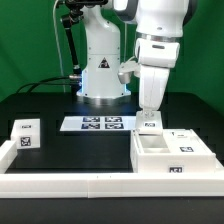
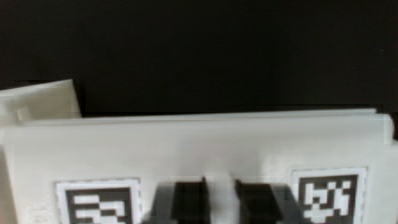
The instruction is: Assemble cabinet
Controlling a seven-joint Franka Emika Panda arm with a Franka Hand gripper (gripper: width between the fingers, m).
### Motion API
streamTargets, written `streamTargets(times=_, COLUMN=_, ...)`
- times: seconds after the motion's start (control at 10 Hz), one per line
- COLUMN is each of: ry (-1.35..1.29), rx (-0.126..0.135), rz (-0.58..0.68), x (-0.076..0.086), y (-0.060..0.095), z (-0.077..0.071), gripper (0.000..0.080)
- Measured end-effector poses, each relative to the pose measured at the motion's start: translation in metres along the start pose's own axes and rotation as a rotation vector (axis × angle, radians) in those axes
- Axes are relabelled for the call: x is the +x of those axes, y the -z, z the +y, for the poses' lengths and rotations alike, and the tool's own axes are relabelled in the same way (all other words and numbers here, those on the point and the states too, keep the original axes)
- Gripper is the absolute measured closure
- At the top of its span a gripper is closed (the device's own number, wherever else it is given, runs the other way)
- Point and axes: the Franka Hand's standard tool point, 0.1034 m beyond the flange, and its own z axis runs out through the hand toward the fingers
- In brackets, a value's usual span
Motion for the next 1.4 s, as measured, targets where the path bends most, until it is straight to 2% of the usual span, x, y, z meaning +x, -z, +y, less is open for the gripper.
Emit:
streamTargets(times=0.8, ry=0.020, rx=0.002, rz=0.001, x=-0.001, y=-0.004, z=0.003, gripper=0.0731)
streamTargets(times=1.2, ry=0.090, rx=-0.002, rz=0.001, x=-0.001, y=-0.002, z=0.025, gripper=0.0731)
streamTargets(times=1.4, ry=0.132, rx=0.006, rz=-0.004, x=-0.001, y=-0.001, z=0.034, gripper=0.0731)
